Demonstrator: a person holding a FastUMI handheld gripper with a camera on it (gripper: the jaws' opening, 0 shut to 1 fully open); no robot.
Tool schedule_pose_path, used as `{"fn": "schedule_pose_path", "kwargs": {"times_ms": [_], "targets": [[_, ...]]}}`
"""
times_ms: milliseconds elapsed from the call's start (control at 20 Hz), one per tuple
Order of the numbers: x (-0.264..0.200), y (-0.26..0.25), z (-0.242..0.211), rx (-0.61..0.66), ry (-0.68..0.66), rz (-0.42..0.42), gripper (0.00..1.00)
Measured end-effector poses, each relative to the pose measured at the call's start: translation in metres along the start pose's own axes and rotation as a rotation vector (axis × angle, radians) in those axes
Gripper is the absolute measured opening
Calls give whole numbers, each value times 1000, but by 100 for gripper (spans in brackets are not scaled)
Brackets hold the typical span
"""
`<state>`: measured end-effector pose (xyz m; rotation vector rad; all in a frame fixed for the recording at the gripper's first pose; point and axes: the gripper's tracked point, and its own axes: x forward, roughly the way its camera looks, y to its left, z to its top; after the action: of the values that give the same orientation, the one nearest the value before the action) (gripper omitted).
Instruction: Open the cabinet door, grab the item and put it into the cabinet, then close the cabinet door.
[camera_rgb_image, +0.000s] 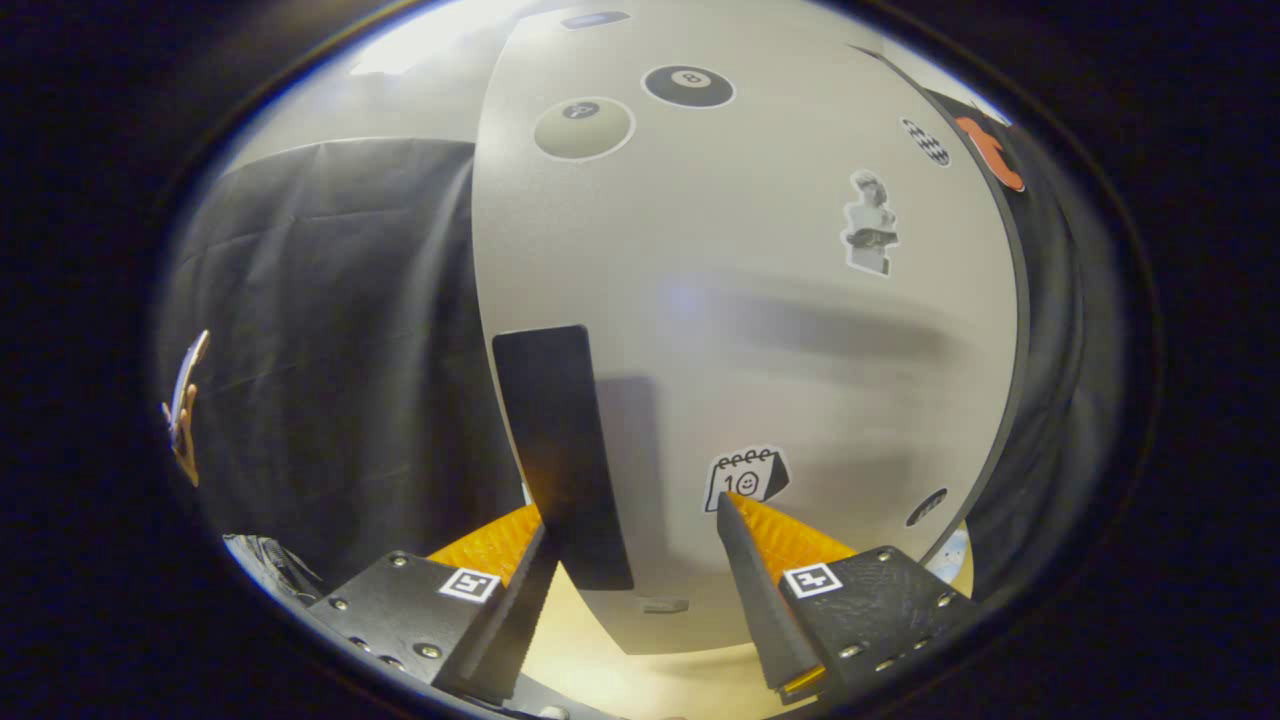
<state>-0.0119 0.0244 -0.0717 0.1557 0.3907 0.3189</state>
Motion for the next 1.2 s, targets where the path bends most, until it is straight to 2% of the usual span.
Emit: {"fn": "schedule_pose_path", "kwargs": {"times_ms": [250, 1200], "targets": [[3, 7, 1, -11, -7, -45, 88], [3, 13, 0, -24, -19, -101, 90]]}}
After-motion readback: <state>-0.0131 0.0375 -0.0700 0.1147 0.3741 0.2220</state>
